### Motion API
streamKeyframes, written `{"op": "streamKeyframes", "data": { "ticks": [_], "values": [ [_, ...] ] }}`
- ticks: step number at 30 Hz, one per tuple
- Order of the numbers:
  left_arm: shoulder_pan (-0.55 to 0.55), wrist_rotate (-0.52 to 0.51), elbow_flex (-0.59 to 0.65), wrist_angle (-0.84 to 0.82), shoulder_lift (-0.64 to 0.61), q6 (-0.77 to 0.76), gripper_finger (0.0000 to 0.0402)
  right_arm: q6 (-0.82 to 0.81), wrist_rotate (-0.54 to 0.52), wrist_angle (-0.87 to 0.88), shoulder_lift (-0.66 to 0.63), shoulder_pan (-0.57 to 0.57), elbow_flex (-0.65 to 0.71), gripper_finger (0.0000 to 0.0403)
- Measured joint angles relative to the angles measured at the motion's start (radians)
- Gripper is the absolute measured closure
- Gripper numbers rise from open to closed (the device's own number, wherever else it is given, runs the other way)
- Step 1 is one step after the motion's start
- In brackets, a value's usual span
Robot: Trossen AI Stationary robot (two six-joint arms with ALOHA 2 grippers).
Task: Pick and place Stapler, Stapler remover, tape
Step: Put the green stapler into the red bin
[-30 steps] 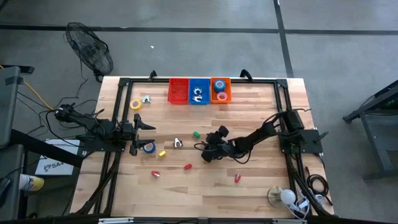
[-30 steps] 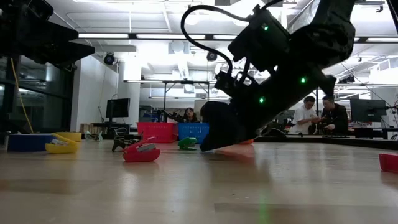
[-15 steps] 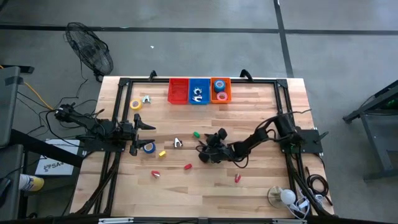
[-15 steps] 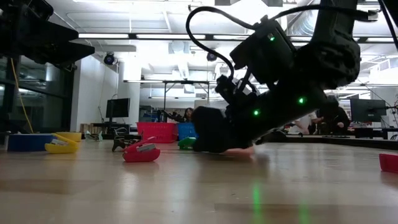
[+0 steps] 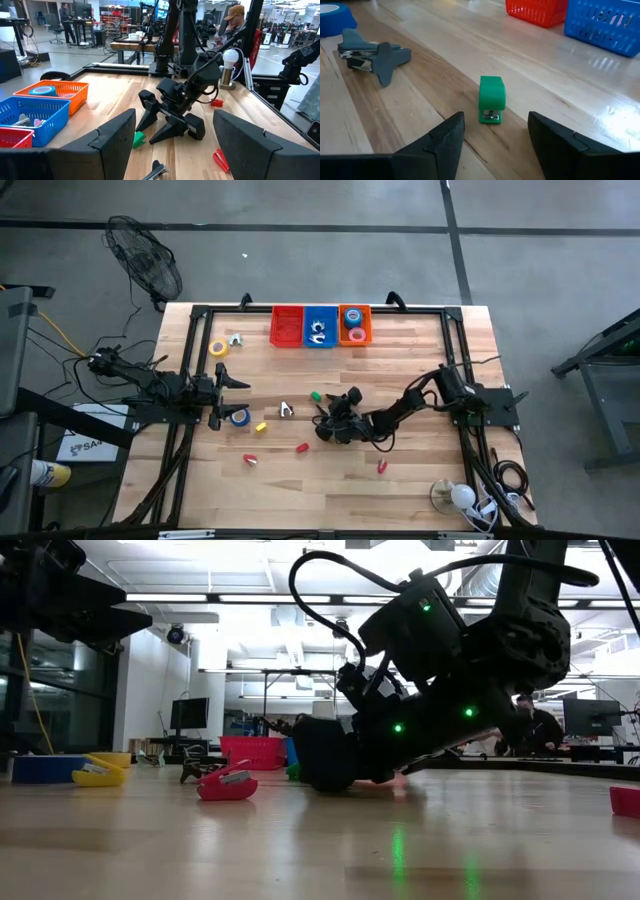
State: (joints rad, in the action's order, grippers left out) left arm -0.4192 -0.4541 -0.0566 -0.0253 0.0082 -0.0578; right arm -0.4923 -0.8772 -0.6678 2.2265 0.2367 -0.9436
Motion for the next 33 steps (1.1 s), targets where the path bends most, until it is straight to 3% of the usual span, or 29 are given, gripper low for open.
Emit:
{"op": "streamKeyframes", "data": {
  "ticks": [24,33],
  "values": [
    [0.000,0.000,0.000,0.000,0.000,0.000,0.0140,-0.001,0.088,-0.048,0.002,-0.058,-0.015,0.0191],
    [0.000,0.000,0.000,0.000,0.000,0.000,0.0140,-0.003,0.088,-0.022,0.001,-0.059,-0.021,0.0246]
  ]
}}
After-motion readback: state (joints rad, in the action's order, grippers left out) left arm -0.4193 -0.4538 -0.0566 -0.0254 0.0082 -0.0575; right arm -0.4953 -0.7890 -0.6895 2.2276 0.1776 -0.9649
